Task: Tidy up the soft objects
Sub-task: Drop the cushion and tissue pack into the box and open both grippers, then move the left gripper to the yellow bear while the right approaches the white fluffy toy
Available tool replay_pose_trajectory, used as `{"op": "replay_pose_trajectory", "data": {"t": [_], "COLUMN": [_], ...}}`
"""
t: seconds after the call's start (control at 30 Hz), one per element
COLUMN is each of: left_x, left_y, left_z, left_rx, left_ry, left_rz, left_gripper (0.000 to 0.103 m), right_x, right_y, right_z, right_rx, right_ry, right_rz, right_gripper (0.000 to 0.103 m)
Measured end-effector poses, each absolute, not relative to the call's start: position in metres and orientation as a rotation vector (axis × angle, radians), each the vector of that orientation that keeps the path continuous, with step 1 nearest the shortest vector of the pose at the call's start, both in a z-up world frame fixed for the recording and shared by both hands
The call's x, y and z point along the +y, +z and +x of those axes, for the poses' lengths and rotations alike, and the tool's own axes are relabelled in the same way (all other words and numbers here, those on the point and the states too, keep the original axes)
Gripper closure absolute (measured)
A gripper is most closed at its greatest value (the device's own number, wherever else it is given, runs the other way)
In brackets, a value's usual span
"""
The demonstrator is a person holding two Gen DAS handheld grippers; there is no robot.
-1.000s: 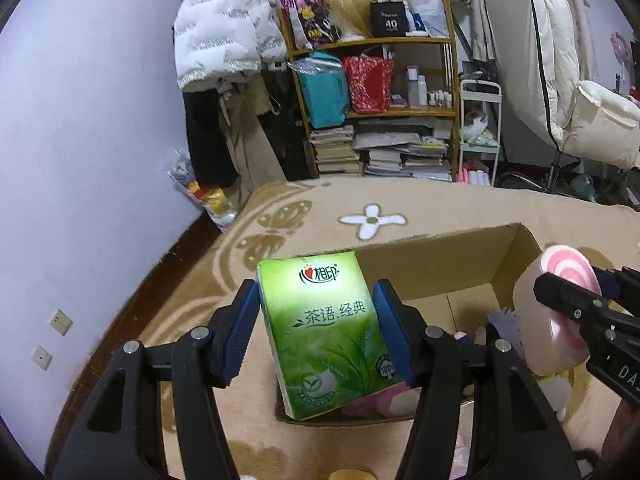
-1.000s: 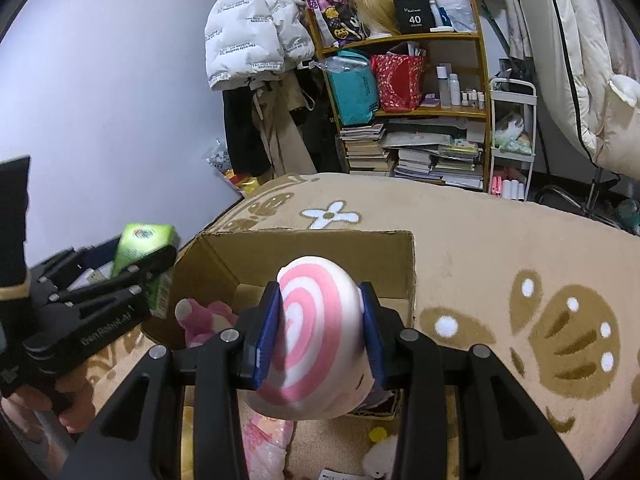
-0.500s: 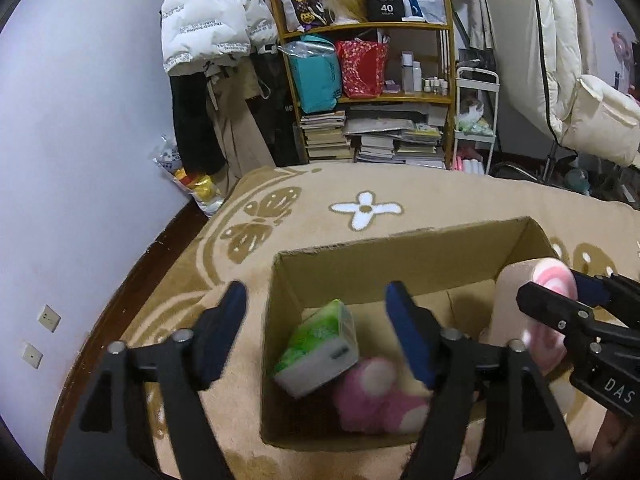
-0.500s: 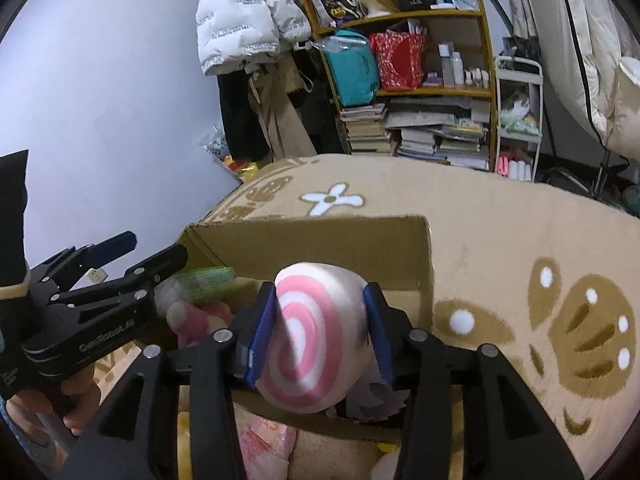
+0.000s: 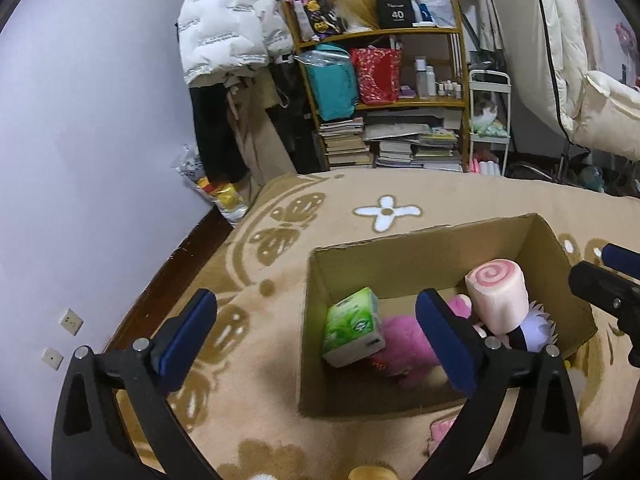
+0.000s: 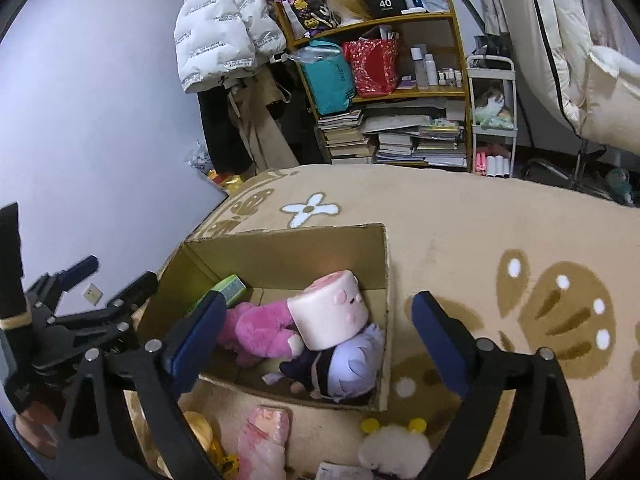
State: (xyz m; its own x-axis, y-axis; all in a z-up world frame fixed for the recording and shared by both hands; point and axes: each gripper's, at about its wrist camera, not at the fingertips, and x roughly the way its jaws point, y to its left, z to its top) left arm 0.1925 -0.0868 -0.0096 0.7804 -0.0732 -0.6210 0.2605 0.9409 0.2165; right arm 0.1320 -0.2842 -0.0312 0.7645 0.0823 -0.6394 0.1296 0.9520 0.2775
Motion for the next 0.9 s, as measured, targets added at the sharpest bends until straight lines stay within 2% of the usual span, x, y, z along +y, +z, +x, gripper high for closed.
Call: {"op": "replay_pose_trajectory", "data": {"t": [0.5,0.9], "left_x": [-0.041,-0.022], "left_y": [0.019,0.02], "left_z": [0.144,0.099], "left_rx": [0.675,0.699], "left_ry": [-0.114,-0.087], "left_rz": [0.249,0.265], "left_gripper": [0.002,0.002], "right_x": [-0.27,-0.267], "right_y": [-0.012,-0.017], "right_z": [0.08,0.046], "right_rx": [0.69,0.69], "right_ry": [-0.025,-0.03], "right_rz": [0.283,0.29], "right_gripper": [0.0,0.0]}}
